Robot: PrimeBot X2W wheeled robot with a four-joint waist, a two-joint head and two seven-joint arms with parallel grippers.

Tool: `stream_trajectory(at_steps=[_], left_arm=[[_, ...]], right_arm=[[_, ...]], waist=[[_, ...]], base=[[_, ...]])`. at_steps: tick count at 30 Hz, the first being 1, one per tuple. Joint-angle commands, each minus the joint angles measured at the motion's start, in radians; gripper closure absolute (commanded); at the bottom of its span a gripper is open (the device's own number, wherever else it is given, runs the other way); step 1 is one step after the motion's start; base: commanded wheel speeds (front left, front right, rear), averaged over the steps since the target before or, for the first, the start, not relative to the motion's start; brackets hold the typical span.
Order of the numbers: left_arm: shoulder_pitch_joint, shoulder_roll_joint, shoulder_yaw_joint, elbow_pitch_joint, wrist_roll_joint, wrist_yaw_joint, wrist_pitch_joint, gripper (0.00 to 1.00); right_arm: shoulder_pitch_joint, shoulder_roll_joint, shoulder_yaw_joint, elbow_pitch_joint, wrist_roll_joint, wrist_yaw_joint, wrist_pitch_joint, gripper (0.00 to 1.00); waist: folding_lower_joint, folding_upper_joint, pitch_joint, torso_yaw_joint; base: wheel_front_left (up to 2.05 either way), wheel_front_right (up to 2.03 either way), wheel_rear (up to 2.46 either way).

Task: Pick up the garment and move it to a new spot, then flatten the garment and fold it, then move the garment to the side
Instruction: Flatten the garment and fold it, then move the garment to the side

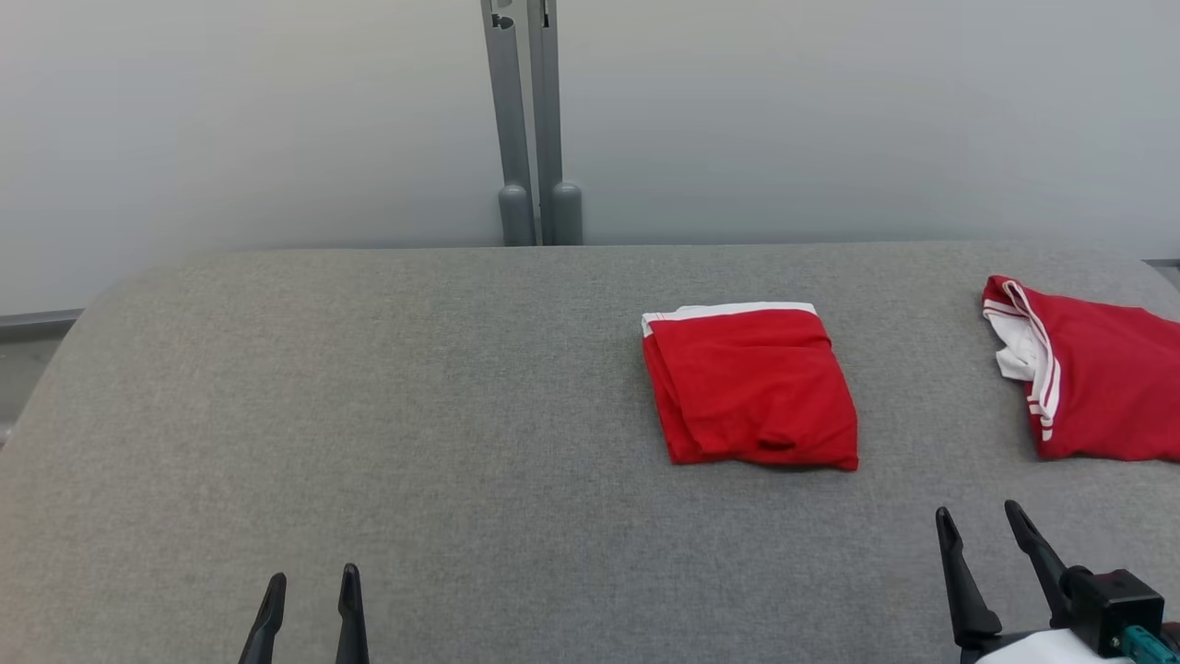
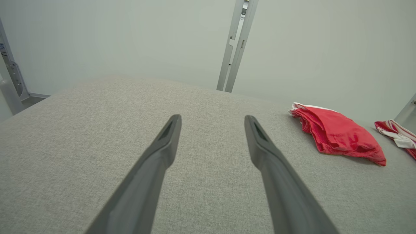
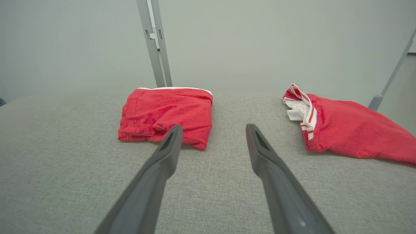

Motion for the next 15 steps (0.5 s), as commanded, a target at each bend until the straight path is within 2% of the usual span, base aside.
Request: stream_trajectory(at_steps=[1,8,15], left_arm=[[-0.002,0.0,0.002,0.007,0.01,-0.008,-0.003,0.0],[-0.017,-0.002,-0.002,0.028,0.0,-0.023,-0.003,0.0],[-0.025,-0.002,-0.006,0.033,-0.009,-0.024,-0.003,0.0]], right_arm=[[0.017,0.007,-0.01,0.005,-0.006,0.0,-0.002,0.0],[0.02,0.028,-0.029,0.02,-0.005,0.0,-0.002,0.0],[0.001,0.03,-0.016,0.031,0.023,0.0,-0.002,0.0]], waist=[[0.0,0.0,-0.009,-0.022],[0.0,0.0,-0.011,-0.067],[0.0,0.0,-0.003,-0.069]], base=[[0.0,0.0,0.0],[0.0,0.0,0.0],[0.0,0.0,0.0]])
